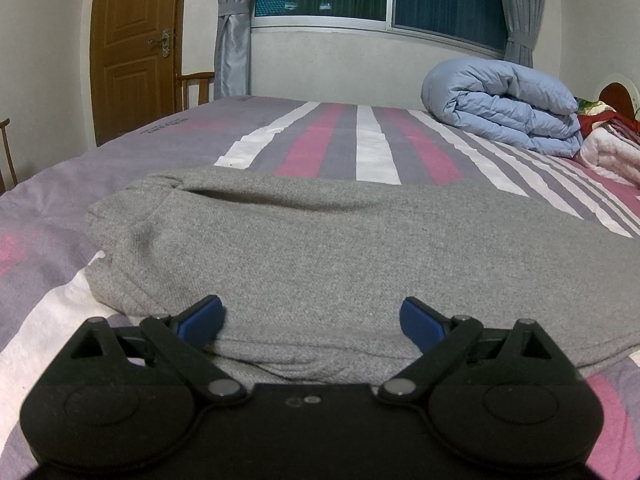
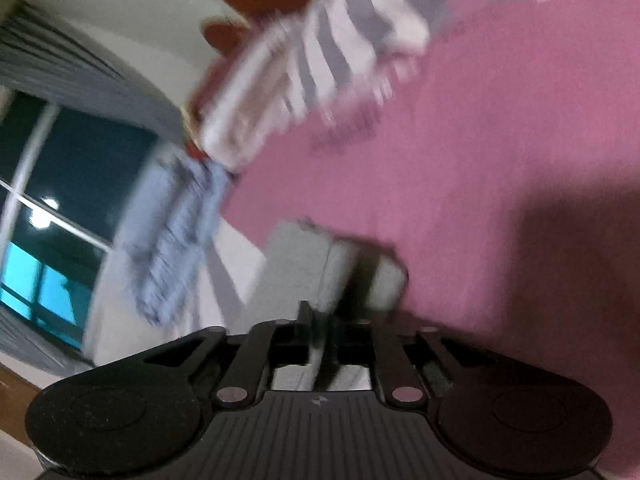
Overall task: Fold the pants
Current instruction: 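Open the right gripper and withdraw from the folded sweatpants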
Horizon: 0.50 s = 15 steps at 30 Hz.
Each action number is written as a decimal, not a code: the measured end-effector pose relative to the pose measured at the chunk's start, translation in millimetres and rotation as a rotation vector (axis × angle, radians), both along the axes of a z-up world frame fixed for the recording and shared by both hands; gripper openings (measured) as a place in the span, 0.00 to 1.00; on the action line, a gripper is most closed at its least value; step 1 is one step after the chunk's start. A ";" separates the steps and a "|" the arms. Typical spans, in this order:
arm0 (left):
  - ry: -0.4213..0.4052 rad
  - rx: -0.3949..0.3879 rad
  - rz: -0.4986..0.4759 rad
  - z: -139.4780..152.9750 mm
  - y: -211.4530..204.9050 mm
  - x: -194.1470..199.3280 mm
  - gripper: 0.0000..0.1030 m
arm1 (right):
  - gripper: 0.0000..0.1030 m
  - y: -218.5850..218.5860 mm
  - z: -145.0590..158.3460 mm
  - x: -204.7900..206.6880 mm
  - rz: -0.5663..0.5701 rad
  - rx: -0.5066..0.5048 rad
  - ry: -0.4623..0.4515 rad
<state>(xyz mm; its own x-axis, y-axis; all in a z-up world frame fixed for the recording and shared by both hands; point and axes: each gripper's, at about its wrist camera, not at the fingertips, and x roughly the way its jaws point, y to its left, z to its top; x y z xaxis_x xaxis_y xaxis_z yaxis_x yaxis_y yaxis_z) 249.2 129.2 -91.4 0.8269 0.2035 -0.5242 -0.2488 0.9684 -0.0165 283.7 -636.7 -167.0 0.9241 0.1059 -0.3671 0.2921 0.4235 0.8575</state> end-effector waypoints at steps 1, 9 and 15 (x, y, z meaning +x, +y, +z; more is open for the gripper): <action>0.000 -0.001 -0.001 -0.1 0.2 0.1 0.88 | 0.14 -4.3 1.7 -7.2 -0.021 0.008 -0.012; 0.000 0.003 -0.001 -0.2 -0.2 0.8 0.88 | 0.48 -7.3 -9.6 -6.0 -0.020 0.070 0.053; 0.002 0.003 -0.001 -0.4 -0.3 0.8 0.88 | 0.20 4.8 1.6 27.8 0.080 -0.090 0.157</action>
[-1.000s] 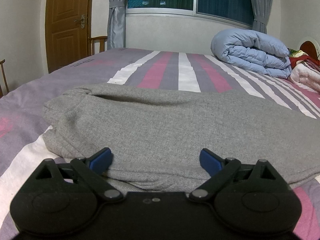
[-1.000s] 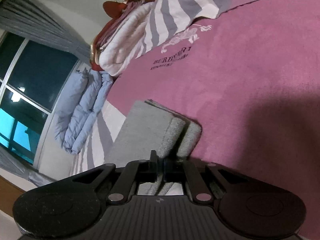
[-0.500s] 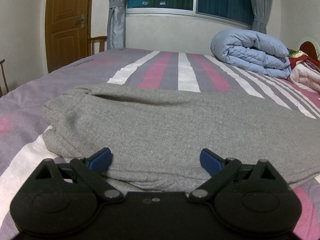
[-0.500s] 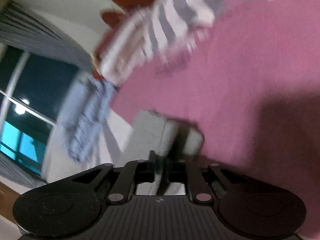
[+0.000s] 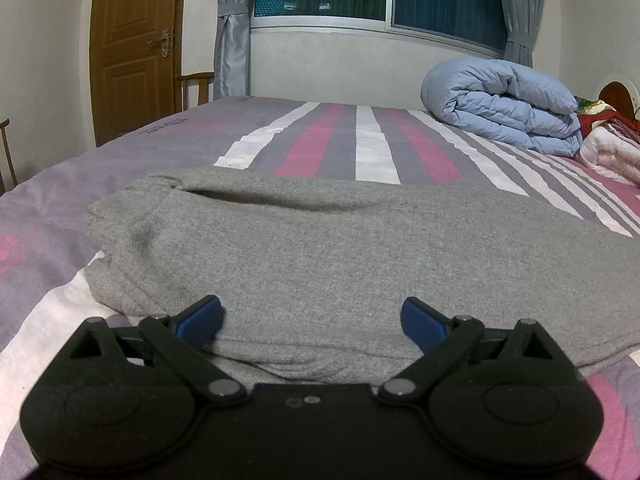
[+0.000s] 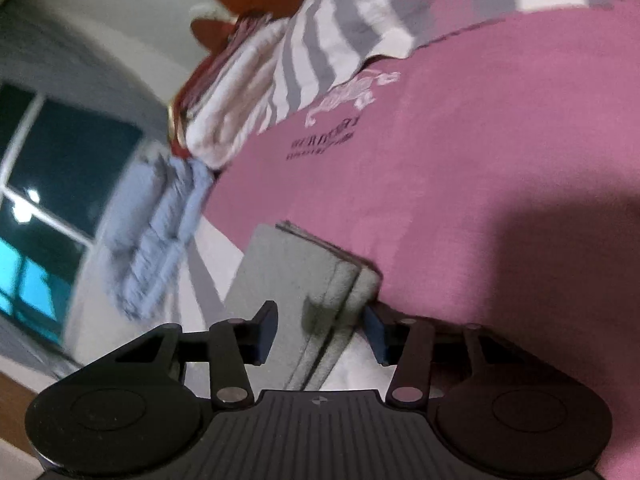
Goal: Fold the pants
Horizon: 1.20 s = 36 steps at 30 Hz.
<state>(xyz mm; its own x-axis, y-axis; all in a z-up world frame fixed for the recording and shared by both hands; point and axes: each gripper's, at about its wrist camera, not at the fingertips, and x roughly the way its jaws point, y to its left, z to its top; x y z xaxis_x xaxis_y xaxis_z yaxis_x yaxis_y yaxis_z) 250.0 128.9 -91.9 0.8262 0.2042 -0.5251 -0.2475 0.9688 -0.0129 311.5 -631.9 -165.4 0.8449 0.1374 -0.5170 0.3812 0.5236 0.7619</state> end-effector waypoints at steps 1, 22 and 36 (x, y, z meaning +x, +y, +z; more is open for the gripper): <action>0.000 0.000 0.000 0.0 0.1 -0.2 0.88 | 0.16 3.0 5.5 6.5 0.026 -0.029 -0.002; -0.020 0.014 0.006 6.8 -1.7 -4.9 0.89 | 0.24 27.6 30.7 -35.5 0.015 -0.249 -0.159; -0.060 -0.005 0.338 45.2 92.1 -30.3 0.78 | 0.25 291.4 86.9 76.3 0.763 -0.477 -0.409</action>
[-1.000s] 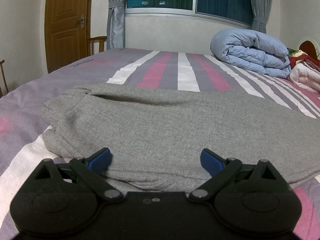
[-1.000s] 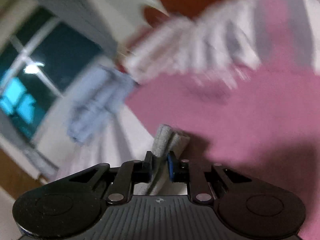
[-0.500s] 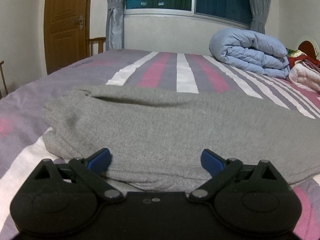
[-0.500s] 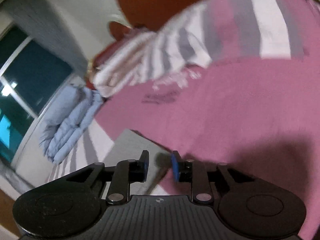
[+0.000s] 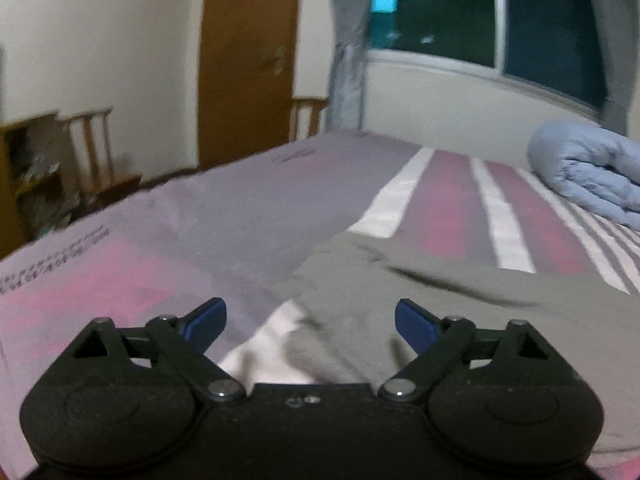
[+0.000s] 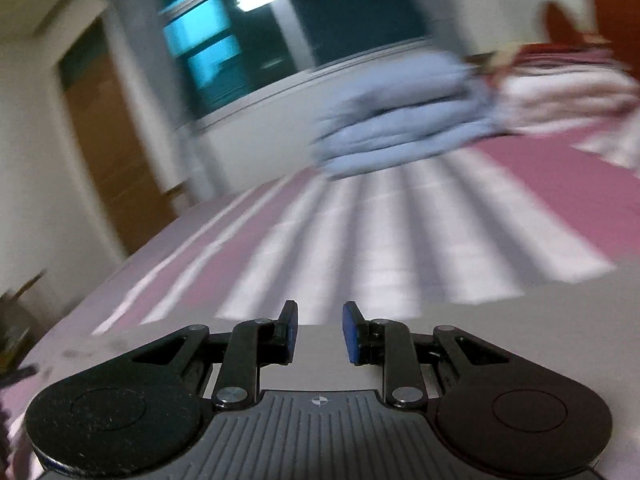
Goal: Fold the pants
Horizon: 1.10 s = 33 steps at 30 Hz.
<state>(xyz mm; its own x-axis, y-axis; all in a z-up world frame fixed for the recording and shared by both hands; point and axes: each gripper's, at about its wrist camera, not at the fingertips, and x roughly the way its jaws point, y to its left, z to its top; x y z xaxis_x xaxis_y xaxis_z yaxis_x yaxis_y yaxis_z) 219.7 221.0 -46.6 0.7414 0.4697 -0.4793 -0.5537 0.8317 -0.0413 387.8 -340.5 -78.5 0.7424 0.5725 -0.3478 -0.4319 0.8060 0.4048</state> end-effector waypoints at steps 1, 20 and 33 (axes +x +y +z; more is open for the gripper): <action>0.003 -0.026 0.021 -0.6 8.1 0.6 0.73 | 0.25 22.7 1.1 7.6 0.044 -0.013 -0.010; -0.056 -0.306 0.162 -25.9 47.1 20.3 0.37 | 0.52 252.6 -43.5 127.7 0.525 -0.269 0.013; -0.089 -0.246 0.125 -22.0 26.5 22.7 0.00 | 0.05 265.1 -42.9 120.9 0.619 -0.329 0.048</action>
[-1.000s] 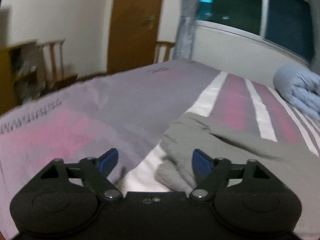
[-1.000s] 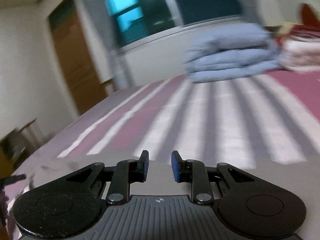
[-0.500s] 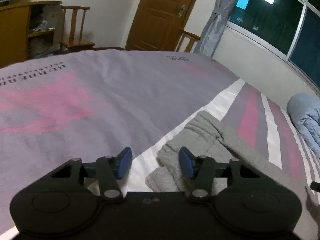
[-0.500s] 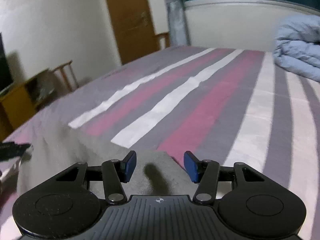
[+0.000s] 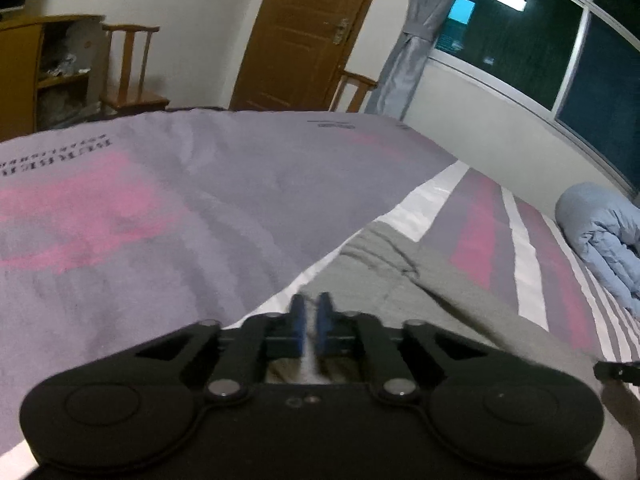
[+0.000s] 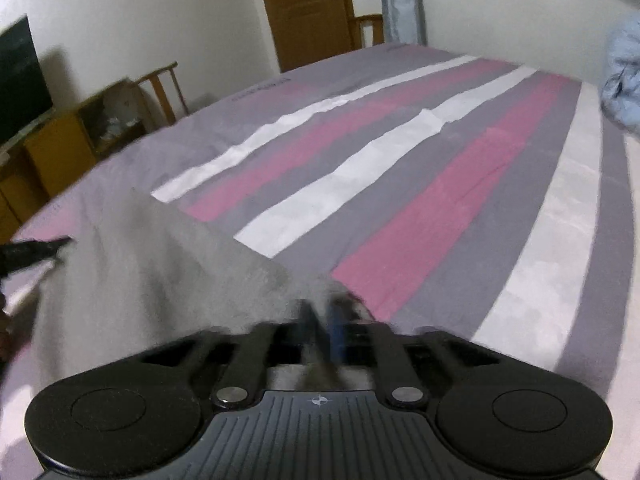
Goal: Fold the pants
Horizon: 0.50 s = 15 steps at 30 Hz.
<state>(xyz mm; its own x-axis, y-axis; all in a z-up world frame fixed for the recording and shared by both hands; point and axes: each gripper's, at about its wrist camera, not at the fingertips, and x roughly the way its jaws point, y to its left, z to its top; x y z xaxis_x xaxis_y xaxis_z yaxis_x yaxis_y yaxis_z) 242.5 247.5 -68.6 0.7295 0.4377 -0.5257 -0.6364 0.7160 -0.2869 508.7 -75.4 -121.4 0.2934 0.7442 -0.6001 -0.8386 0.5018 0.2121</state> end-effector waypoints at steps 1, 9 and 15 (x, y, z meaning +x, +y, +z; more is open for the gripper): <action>-0.019 0.007 -0.002 2.5 -1.2 -1.0 0.00 | 0.05 -1.6 3.4 -3.0 -0.011 0.010 -0.021; 0.011 0.025 -0.004 -4.5 1.0 4.9 0.00 | 0.03 5.8 0.6 7.5 -0.135 -0.012 -0.090; 0.061 0.017 0.005 -9.5 12.9 -2.7 0.00 | 0.04 8.7 -7.6 9.8 -0.185 -0.041 -0.056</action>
<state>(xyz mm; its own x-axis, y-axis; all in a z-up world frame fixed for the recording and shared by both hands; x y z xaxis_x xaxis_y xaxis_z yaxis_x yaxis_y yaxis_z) 239.8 260.4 -78.1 0.6944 0.4502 -0.5613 -0.6556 0.7174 -0.2356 518.5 -66.6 -129.0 0.4568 0.6498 -0.6075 -0.7411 0.6558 0.1442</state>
